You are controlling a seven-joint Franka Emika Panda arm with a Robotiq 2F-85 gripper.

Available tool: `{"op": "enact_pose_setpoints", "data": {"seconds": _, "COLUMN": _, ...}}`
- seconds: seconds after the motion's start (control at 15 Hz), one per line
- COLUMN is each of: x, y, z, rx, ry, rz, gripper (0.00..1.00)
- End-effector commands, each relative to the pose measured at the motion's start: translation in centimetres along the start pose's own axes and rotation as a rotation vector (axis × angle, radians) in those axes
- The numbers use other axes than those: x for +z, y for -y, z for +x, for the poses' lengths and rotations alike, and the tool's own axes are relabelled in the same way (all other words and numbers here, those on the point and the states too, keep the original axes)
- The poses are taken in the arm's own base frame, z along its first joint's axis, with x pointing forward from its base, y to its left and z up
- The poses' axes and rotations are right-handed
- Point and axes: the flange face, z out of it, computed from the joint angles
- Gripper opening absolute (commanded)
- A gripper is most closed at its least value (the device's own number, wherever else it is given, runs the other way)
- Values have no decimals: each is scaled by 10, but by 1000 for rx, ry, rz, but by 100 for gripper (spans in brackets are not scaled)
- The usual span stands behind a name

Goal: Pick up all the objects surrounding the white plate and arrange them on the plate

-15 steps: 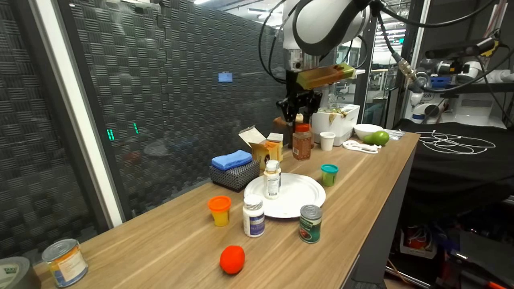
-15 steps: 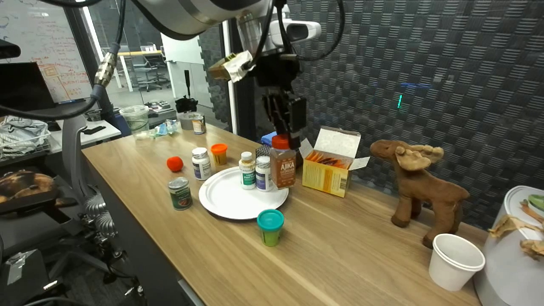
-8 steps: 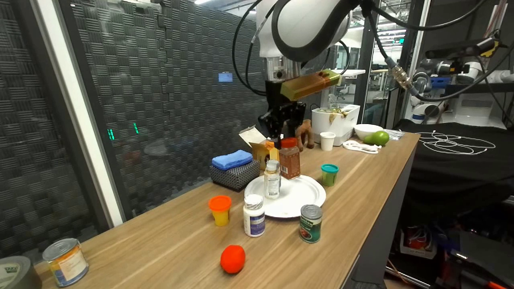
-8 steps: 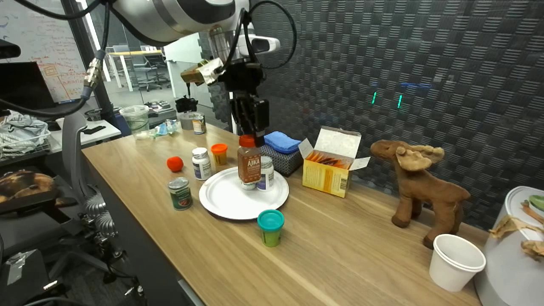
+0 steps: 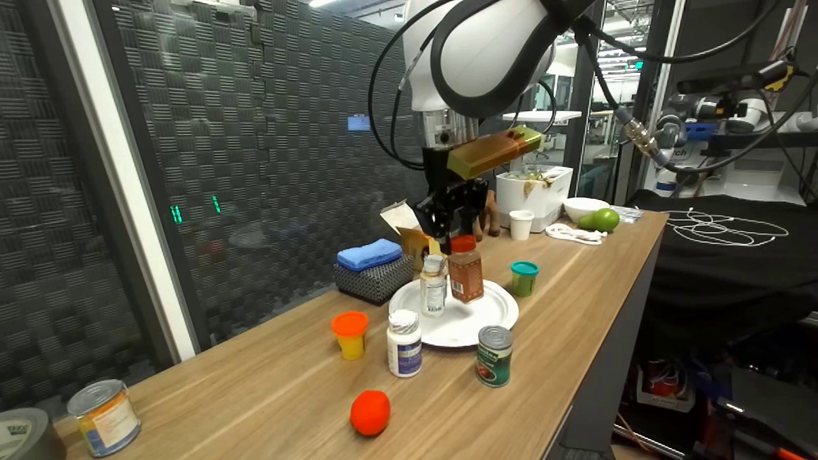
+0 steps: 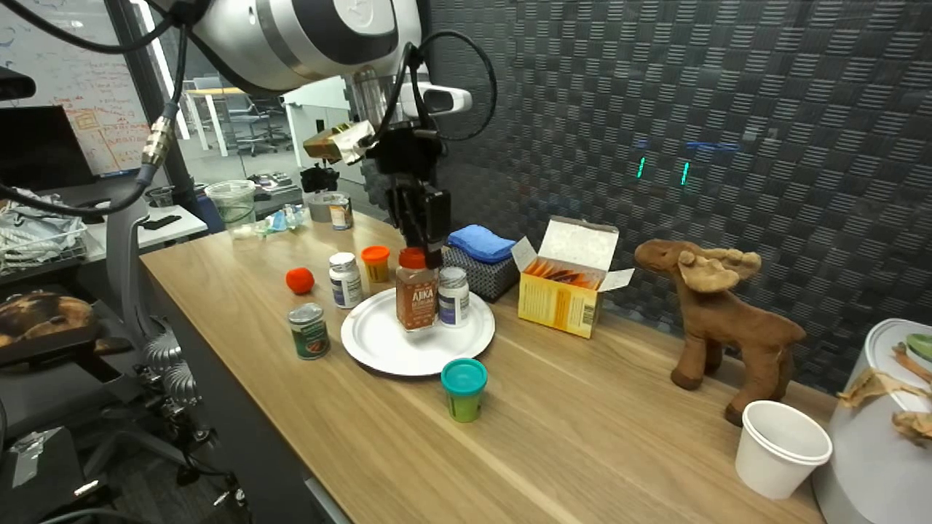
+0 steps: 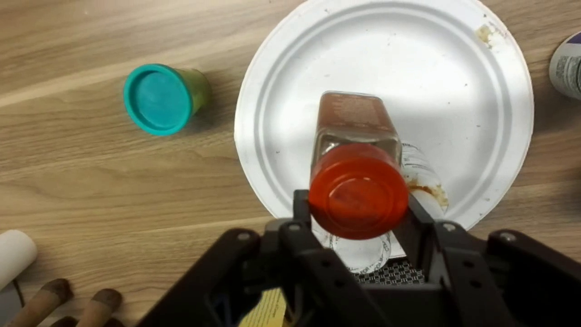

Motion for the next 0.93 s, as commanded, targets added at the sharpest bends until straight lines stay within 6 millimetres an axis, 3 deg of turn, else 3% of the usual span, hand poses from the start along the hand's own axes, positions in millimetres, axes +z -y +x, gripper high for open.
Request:
{"op": "enact_pose_setpoints", "data": {"seconds": 0.0, "x": 11, "y": 13, "z": 7, "rx": 48, "ry": -9, "rz": -18, "gripper": 23}}
{"op": "enact_pose_setpoints", "data": {"seconds": 0.27, "x": 27, "y": 29, "z": 11, "rx": 67, "ry": -1, "rz": -25, "gripper": 23}}
{"op": "enact_pose_setpoints", "data": {"seconds": 0.87, "x": 17, "y": 36, "z": 15, "rx": 77, "ry": -32, "rz": -13, "gripper": 23}}
